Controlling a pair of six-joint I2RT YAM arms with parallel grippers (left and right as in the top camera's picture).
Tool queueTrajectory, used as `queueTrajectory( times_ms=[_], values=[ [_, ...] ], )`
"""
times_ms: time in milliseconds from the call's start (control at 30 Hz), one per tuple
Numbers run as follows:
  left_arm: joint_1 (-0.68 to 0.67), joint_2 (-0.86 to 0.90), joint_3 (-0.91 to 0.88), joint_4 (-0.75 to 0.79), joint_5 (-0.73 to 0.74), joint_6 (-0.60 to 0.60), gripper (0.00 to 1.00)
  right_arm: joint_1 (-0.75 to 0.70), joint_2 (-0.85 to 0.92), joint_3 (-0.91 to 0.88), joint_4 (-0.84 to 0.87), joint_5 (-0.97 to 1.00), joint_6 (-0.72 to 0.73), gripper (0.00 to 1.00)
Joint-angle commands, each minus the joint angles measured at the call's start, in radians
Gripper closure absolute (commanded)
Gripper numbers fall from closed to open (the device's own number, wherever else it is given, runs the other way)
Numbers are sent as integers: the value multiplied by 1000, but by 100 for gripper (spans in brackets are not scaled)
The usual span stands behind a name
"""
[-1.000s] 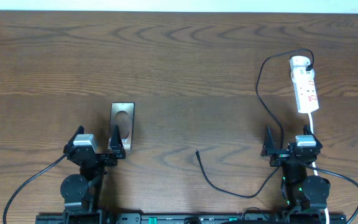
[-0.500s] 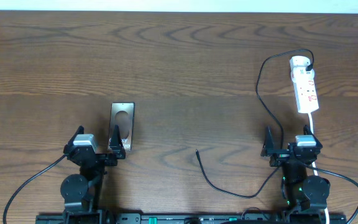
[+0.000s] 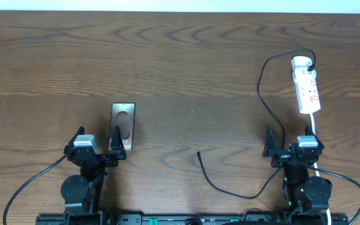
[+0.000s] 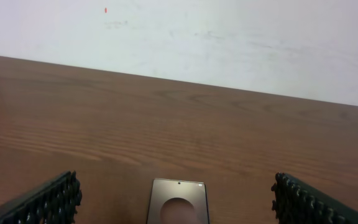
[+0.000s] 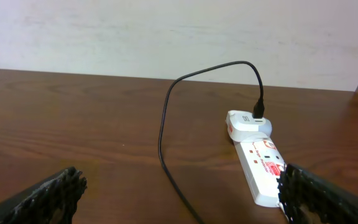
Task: Plug charger to phone and switch on socket
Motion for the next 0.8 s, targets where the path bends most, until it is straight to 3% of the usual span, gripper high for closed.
queueTrajectory(
  times_ms=[0, 567, 700, 767],
  values=[
    [-6, -7, -21, -30, 10, -5, 2, 5, -4, -1, -5, 15, 10, 1],
    [-6, -7, -10, 5, 25, -48, 2, 5, -4, -1, -5, 15, 10, 1],
    [-6, 0, 70, -6, 25, -100, 2, 5, -3, -1, -5, 15, 10, 1],
    [-6, 43, 179, -84, -39, -142, 2, 5, -3, -1, -5, 15, 10, 1]
  ],
)
